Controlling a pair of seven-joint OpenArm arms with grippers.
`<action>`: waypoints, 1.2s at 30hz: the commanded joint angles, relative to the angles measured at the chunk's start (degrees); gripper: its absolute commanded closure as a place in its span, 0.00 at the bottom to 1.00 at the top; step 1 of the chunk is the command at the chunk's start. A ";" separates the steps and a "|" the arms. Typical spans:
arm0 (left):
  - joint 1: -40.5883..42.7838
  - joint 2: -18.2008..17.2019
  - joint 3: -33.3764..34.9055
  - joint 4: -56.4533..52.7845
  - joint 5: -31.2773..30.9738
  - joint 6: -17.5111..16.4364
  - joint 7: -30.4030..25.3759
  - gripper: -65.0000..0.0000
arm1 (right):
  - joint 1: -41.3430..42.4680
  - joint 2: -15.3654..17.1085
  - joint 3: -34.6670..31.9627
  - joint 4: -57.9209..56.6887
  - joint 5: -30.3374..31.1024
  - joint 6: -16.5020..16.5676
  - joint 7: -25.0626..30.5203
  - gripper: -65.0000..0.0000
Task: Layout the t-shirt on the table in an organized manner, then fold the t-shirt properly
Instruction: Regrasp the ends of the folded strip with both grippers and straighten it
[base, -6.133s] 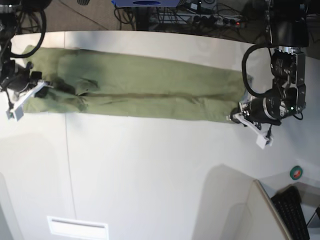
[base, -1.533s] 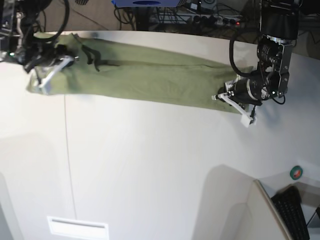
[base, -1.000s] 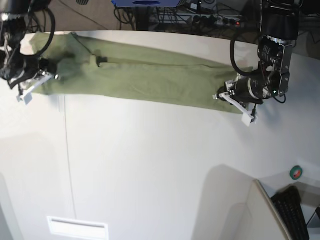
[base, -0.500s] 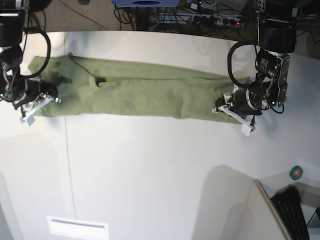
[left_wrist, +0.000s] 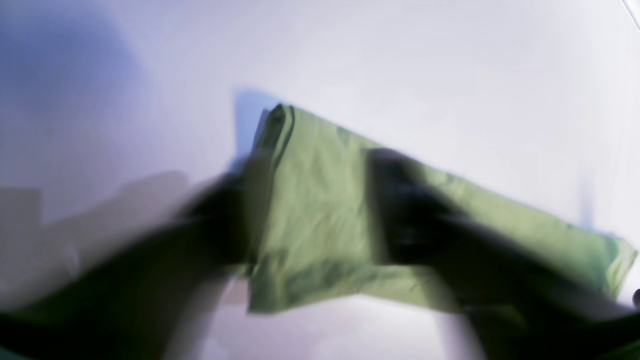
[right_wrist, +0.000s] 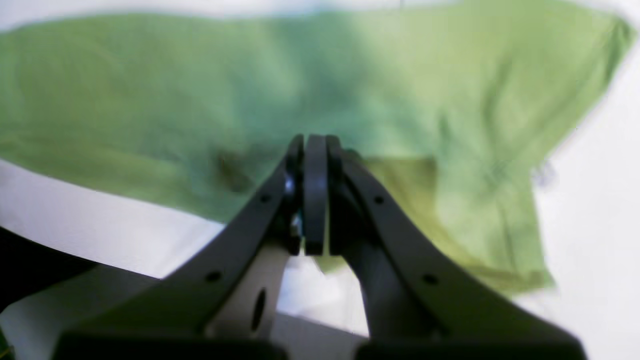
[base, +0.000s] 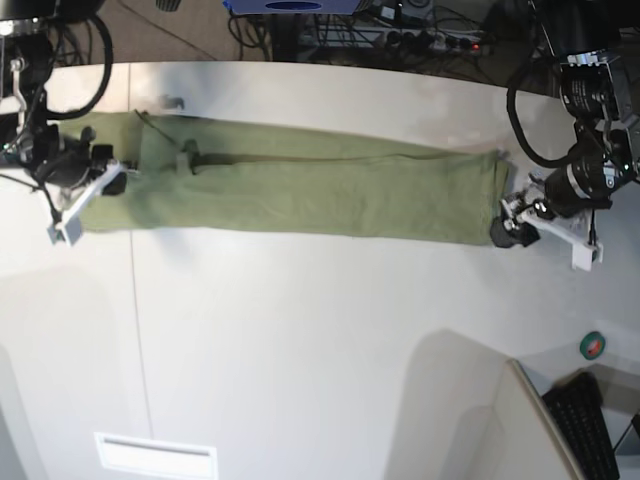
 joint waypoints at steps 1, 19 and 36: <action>-0.70 -1.05 -0.84 -0.26 -0.62 -1.78 -0.53 0.01 | 0.77 0.99 0.07 0.51 0.54 0.02 1.26 1.00; -5.45 -1.14 2.32 -20.65 -0.09 -11.10 -5.54 0.00 | -0.64 0.99 0.42 -0.29 0.54 0.02 1.26 1.00; -6.77 -1.31 7.07 -26.46 -0.09 -6.09 -6.07 0.56 | -1.34 0.90 0.51 -0.29 0.63 0.02 1.53 1.00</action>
